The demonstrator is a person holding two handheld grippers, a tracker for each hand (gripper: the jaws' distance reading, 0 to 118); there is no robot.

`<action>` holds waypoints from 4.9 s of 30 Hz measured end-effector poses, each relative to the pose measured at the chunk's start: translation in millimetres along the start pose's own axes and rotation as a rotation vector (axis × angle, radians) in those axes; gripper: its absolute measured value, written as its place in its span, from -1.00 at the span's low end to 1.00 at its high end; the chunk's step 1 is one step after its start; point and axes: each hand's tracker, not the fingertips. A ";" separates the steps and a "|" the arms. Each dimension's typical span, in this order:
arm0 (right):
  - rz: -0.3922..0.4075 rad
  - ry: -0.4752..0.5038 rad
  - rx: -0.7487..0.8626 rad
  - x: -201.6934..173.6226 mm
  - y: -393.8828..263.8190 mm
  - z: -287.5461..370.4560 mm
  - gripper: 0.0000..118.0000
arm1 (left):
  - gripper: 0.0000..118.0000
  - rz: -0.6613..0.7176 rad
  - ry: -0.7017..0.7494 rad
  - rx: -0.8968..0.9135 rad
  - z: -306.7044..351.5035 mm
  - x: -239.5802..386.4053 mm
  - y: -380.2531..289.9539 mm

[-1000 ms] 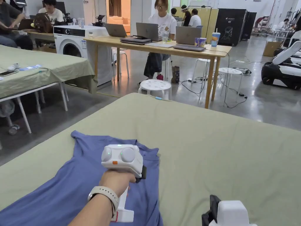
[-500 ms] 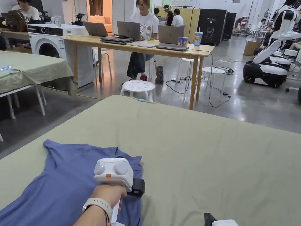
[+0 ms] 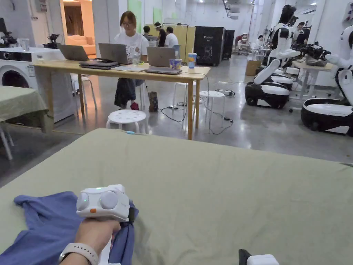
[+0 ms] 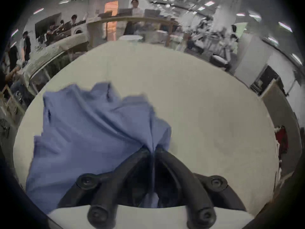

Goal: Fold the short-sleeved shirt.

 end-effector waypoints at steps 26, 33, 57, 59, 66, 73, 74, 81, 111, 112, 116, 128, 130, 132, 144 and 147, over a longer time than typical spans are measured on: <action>-0.182 -0.503 -0.093 283.4 -93.6 167.6 -1.00 | -0.95 -0.603 -0.568 -0.231 -26.8 590.7 -222.2; -0.195 -0.456 -0.089 280.0 -92.1 162.4 -1.00 | 0.54 -0.448 -0.566 -0.008 2.6 535.0 -199.5; -0.080 -0.168 0.023 137.3 -23.6 139.6 -1.00 | -1.00 -0.246 -0.044 0.480 235.2 155.3 -254.4; -0.084 -0.168 0.021 139.1 -23.6 138.9 -1.00 | -1.00 -0.231 -0.049 0.440 224.3 153.9 -243.8; -0.079 -0.197 -0.004 164.6 -32.7 131.0 -1.00 | -1.00 -0.281 -0.091 0.230 131.5 176.3 -144.8; -0.119 -0.255 -0.060 203.5 -55.8 105.0 -1.00 | -1.00 -0.247 -0.046 0.008 -17.2 203.3 -32.7; -0.128 -0.264 -0.068 209.9 -60.6 99.4 -1.00 | -1.00 -0.269 -0.014 -0.003 -36.0 206.3 -27.7; -0.153 -0.318 -0.131 246.3 -87.8 72.0 -1.00 | -0.25 -0.238 0.062 -0.068 -117.3 208.6 -6.0; -0.155 -0.339 -0.404 411.0 -161.2 32.0 -0.57 | -0.99 -0.278 -0.014 0.081 -15.9 238.2 -47.5; -0.131 -0.363 -0.426 412.8 -161.2 22.6 0.25 | -0.99 -0.270 -0.013 0.080 -13.7 236.5 -47.6; -0.103 -0.287 -0.488 421.0 -169.7 -5.3 0.77 | -0.99 -0.274 0.006 0.080 -16.0 230.9 -44.3; -0.252 -0.112 -0.557 421.6 -168.8 -14.2 -0.94 | -1.00 -0.303 0.018 0.068 -27.0 233.9 -42.6; -0.236 -0.129 -0.532 419.1 -159.8 -2.8 -0.94 | -1.00 -0.327 0.036 0.077 -21.7 232.0 -44.9; -0.209 -0.171 -0.484 415.6 -144.7 8.8 -0.94 | -1.00 -0.364 0.069 0.117 -12.7 229.3 -43.0; -0.035 -0.372 -0.138 387.9 18.1 47.7 -0.95 | -1.00 -0.505 0.212 0.421 103.8 206.1 8.4; -0.025 -0.407 -0.054 383.6 65.1 51.6 -0.95 | -1.00 -0.483 0.220 0.477 135.8 195.8 29.2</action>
